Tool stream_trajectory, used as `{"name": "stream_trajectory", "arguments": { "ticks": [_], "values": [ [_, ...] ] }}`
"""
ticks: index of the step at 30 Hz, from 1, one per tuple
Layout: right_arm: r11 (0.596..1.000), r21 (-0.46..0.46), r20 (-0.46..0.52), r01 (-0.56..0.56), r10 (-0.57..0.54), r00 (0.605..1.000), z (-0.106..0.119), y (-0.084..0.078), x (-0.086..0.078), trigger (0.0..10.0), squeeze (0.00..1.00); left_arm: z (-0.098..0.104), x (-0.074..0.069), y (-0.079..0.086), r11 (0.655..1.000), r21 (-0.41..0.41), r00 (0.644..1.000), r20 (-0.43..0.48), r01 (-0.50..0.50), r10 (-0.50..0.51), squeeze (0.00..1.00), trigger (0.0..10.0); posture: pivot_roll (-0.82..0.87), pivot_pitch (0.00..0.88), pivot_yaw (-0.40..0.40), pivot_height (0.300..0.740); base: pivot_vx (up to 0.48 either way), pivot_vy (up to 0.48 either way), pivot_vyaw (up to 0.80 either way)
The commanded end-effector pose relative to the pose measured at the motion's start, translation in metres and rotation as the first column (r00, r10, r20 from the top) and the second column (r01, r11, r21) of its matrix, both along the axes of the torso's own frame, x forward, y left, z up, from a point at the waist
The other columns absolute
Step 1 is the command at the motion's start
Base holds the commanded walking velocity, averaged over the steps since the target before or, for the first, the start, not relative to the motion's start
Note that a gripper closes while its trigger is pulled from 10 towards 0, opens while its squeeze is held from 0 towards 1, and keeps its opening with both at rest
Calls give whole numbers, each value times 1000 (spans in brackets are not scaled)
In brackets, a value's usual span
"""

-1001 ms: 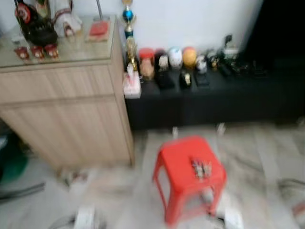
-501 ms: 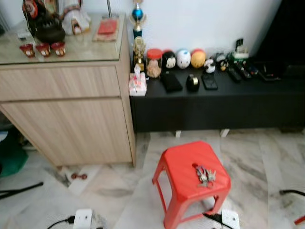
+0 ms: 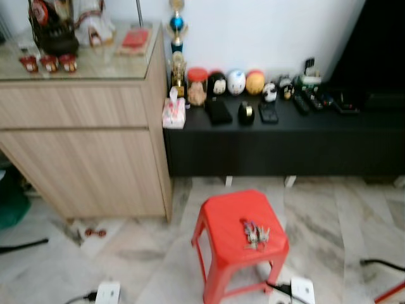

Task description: Hang keys on a hook

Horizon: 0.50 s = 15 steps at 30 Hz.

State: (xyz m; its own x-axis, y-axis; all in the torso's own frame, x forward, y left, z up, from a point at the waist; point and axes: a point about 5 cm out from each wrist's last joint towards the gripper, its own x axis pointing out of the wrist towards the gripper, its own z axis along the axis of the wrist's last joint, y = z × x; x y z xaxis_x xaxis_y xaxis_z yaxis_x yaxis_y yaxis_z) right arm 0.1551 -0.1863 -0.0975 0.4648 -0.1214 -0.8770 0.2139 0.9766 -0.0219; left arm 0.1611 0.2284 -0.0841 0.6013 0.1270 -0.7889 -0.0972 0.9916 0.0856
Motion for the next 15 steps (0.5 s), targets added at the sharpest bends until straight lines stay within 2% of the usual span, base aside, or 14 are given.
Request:
{"name": "stream_trajectory", "arguments": {
  "ticks": [1,13,15],
  "values": [
    [1000,-12,-11,8,-8,1000,-1,-6,-4,10000,0,-3,-5,-4,1000,-9,1000,-23,-6,6,0,10000,-38,0,-21,740,0,0,0],
    [1000,-12,-10,10,-11,1000,-1,-6,-4,10000,0,-3,-3,-4,1000,-12,1000,-15,-5,5,0,10000,-37,0,-23,740,0,0,0],
    [1000,-12,-9,9,-9,1000,-1,-6,-4,10000,0,-3,-3,-4,1000,-12,1000,-14,-5,5,0,10000,-36,0,-23,740,255,0,0]
  ]
}}
